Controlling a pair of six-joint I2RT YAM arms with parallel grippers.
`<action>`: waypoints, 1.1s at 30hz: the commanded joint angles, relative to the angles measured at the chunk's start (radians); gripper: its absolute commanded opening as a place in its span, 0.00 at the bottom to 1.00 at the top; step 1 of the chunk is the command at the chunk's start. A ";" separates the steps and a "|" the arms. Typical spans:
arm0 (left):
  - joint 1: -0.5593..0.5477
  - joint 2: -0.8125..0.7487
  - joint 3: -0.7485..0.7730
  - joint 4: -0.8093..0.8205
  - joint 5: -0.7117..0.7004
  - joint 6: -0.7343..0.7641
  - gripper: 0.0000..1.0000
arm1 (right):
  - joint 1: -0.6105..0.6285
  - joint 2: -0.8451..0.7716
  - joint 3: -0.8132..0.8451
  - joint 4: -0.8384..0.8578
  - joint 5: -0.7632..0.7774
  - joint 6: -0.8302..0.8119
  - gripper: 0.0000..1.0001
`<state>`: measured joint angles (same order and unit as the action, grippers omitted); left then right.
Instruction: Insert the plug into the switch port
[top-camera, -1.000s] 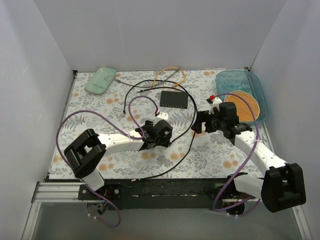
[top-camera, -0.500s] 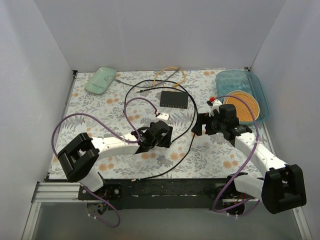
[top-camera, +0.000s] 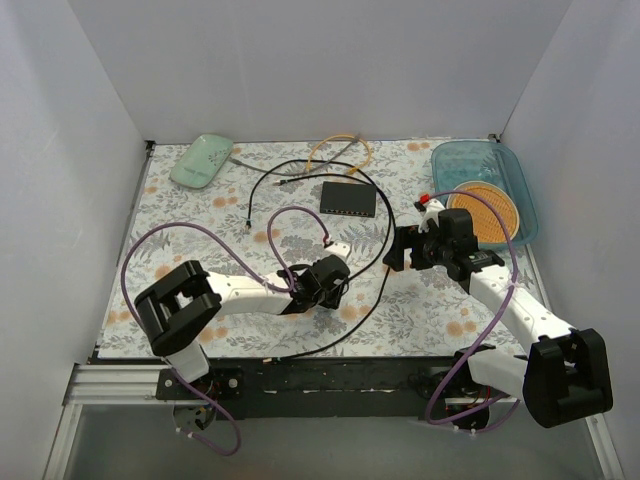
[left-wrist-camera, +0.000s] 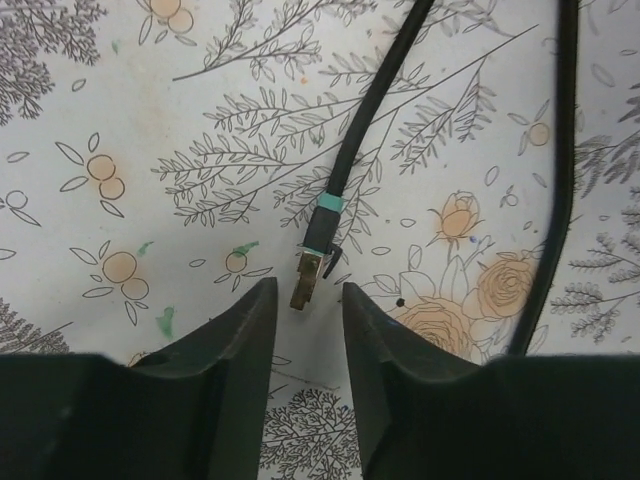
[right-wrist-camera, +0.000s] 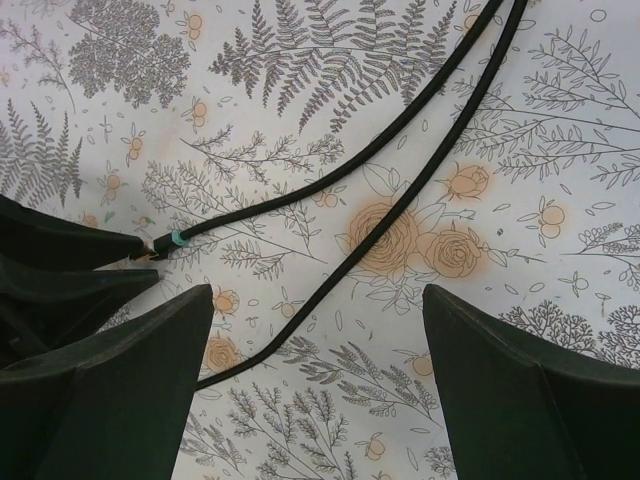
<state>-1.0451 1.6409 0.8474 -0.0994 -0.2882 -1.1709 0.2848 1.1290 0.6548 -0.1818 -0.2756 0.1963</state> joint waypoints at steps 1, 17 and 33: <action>-0.007 0.030 -0.002 -0.003 -0.031 0.011 0.21 | 0.004 -0.026 -0.021 0.047 -0.045 0.005 0.92; 0.023 -0.279 0.269 -0.230 0.188 0.324 0.00 | 0.005 -0.175 0.074 0.215 -0.299 -0.098 0.94; 0.266 -0.323 0.501 -0.603 0.745 0.502 0.00 | 0.079 -0.077 0.330 0.153 -0.661 -0.241 0.98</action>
<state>-0.8146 1.3827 1.2762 -0.6510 0.2848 -0.7326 0.3367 0.9989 0.9630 0.0032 -0.8055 0.0029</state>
